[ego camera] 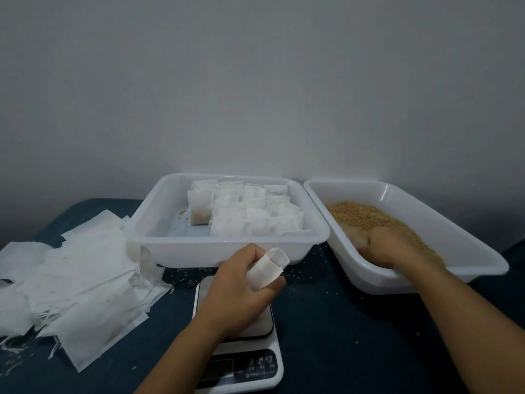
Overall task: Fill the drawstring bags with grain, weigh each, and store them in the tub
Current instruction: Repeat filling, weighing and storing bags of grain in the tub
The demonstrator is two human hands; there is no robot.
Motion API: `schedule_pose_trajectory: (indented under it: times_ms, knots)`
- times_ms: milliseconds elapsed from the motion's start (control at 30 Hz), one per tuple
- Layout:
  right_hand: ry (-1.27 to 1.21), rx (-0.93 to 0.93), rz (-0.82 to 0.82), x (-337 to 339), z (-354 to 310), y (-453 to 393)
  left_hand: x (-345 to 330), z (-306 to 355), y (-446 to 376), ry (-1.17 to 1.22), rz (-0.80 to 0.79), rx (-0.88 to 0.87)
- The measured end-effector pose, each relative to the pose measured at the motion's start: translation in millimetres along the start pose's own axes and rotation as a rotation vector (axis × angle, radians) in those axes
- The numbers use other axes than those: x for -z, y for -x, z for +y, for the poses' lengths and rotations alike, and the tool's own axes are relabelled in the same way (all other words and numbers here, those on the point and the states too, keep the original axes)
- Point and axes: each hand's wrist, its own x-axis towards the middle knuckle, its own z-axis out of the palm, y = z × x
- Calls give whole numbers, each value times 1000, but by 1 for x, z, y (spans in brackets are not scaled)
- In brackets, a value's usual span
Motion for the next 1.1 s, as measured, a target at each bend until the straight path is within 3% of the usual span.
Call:
schedule_pose_trajectory:
  times_ms: [167, 400, 600, 767, 1100]
  knots:
    - [-68, -138, 176, 13, 19, -11, -4, 0, 0, 35, 85, 21]
    - [154, -166, 288, 19, 36, -30, -8, -1, 0, 0, 91, 39]
    - [-31, -62, 248, 13, 6, -50, -7, -2, -1, -14, 89, 61]
    - [-155, -13, 118, 14, -17, -64, -8, -3, -1, -21, 77, 85]
    - [-676, -140, 69, 1, 1, -57, -8, -4, -3, 14, 107, 122]
